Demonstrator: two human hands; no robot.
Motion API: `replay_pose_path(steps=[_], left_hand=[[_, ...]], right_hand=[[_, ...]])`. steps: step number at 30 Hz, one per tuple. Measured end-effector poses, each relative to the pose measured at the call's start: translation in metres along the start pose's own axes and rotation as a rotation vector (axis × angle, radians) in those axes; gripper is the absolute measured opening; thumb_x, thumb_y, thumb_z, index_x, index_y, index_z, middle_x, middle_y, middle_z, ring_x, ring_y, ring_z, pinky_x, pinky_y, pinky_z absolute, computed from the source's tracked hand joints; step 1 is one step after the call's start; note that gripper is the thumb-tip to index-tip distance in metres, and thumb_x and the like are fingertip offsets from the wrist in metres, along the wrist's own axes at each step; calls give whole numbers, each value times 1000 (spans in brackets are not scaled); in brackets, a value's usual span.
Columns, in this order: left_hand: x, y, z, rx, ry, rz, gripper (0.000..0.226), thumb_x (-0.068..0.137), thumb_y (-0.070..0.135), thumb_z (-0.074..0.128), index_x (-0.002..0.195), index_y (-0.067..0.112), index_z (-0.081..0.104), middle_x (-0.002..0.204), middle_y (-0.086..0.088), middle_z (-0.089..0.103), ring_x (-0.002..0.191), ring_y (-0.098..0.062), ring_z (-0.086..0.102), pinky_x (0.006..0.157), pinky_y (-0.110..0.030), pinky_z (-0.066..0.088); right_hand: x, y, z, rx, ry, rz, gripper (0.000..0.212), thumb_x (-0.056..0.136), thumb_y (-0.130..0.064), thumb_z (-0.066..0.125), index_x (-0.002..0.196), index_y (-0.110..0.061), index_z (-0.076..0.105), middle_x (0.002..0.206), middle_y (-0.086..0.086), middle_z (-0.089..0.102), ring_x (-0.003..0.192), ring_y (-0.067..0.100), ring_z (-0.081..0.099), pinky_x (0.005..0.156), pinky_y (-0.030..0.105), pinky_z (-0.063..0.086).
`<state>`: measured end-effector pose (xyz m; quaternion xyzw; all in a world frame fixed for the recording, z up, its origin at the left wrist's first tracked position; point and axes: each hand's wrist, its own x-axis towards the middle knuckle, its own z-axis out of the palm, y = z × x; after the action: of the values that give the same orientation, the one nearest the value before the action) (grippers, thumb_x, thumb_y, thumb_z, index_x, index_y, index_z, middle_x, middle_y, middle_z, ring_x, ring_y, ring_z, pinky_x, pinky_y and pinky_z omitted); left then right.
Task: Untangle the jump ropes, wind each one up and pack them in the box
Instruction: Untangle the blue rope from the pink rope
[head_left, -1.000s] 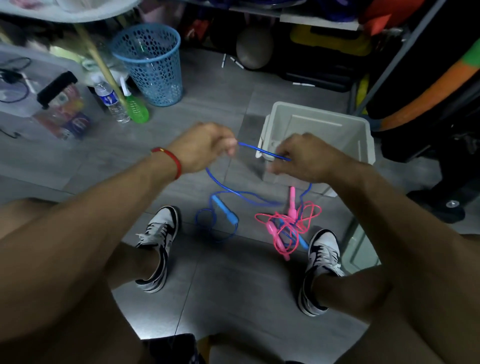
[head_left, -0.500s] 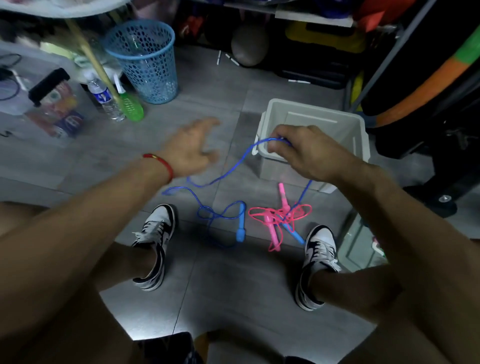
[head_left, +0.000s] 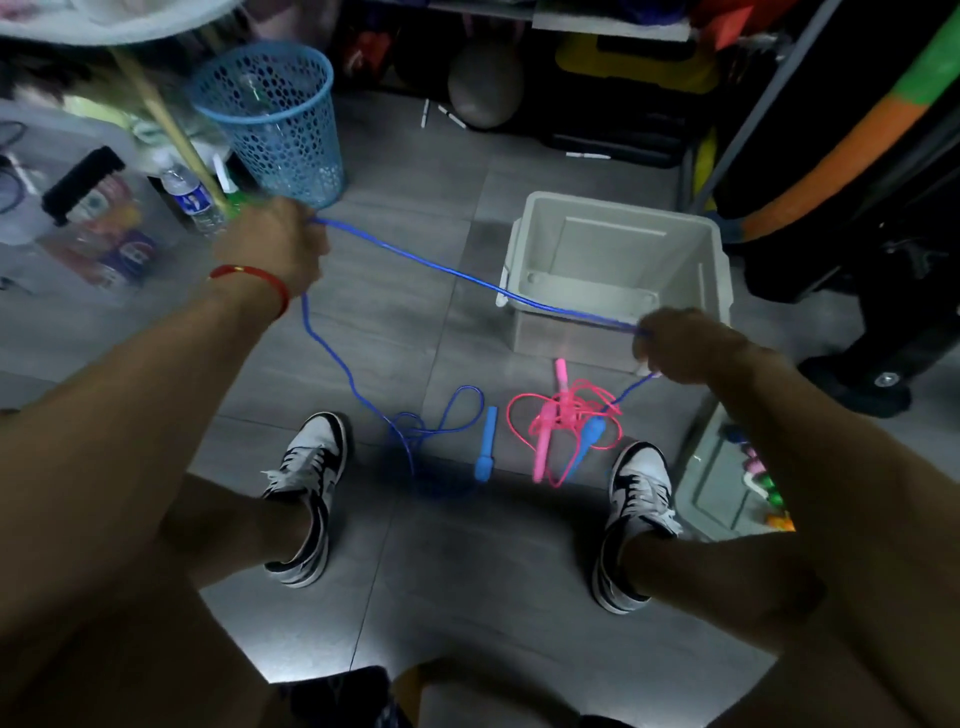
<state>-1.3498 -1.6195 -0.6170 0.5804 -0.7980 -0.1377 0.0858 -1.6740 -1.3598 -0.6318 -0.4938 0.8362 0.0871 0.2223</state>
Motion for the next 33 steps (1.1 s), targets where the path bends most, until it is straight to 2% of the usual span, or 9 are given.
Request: replay_pose_path(steps=[4, 7, 11, 14, 18, 20, 24, 29, 33], left_hand=[[-21, 21, 19, 299, -246, 118, 56, 89, 12, 63, 142, 8, 47, 142, -24, 51, 130, -41, 49, 109, -42, 39], [-57, 67, 36, -140, -423, 397, 73, 91, 21, 68, 154, 21, 32, 156, -5, 40, 140, -21, 41, 114, -28, 31], [-95, 113, 53, -434, -619, 589, 50, 96, 38, 63, 142, 26, 47, 123, 3, 67, 103, 8, 59, 91, -15, 44], [-89, 117, 50, -400, -564, 659, 11, 100, 27, 58, 102, 22, 68, 92, -12, 68, 78, -12, 60, 80, -38, 51], [-68, 110, 34, -441, -364, 603, 16, 93, 31, 56, 80, 29, 64, 69, -4, 61, 67, -18, 55, 67, -33, 49], [-58, 101, 30, -387, -203, 551, 16, 89, 35, 54, 79, 27, 64, 63, 5, 58, 66, -23, 59, 71, -37, 52], [-45, 86, 23, -489, 52, 403, 15, 93, 29, 56, 88, 22, 68, 76, -7, 68, 65, -27, 66, 70, -39, 57], [-40, 71, 20, -448, 89, 337, 12, 93, 27, 63, 93, 19, 73, 81, -8, 73, 72, -20, 71, 74, -32, 55], [-26, 49, 45, -509, 56, 153, 25, 90, 32, 62, 110, 25, 75, 97, -2, 74, 90, -21, 70, 90, -37, 56]], right_hand=[[-11, -12, -17, 366, 329, -301, 18, 100, -22, 54, 99, -17, 71, 62, -6, 66, 66, 20, 70, 63, 16, 46], [-21, -39, -25, 275, 371, -491, 19, 101, -26, 55, 97, -15, 71, 58, -10, 53, 59, 20, 58, 70, 31, 45], [-18, -56, -26, 239, 459, -573, 17, 98, -32, 59, 94, -20, 71, 65, -10, 52, 71, 22, 57, 72, 32, 44], [-19, -58, -26, 254, 453, -591, 18, 97, -36, 62, 94, -22, 72, 64, -9, 56, 69, 16, 55, 70, 30, 43], [-5, -31, -3, 209, 234, -433, 34, 90, -49, 55, 90, -20, 72, 88, 1, 71, 83, 18, 61, 78, 29, 46], [1, -14, 14, 105, 72, -254, 44, 83, -54, 48, 95, -20, 73, 112, 8, 68, 106, 31, 62, 90, 37, 48], [7, 7, 34, -38, -1, -95, 30, 99, -28, 54, 114, -7, 71, 127, 16, 62, 119, 34, 58, 93, 33, 39], [13, 10, 41, 293, 217, -59, 21, 98, -19, 58, 106, -11, 76, 114, 17, 68, 107, 37, 62, 88, 31, 39], [12, -13, 20, 621, 315, -116, 18, 95, -25, 62, 97, -15, 77, 88, 10, 73, 79, 21, 68, 70, 25, 47]])
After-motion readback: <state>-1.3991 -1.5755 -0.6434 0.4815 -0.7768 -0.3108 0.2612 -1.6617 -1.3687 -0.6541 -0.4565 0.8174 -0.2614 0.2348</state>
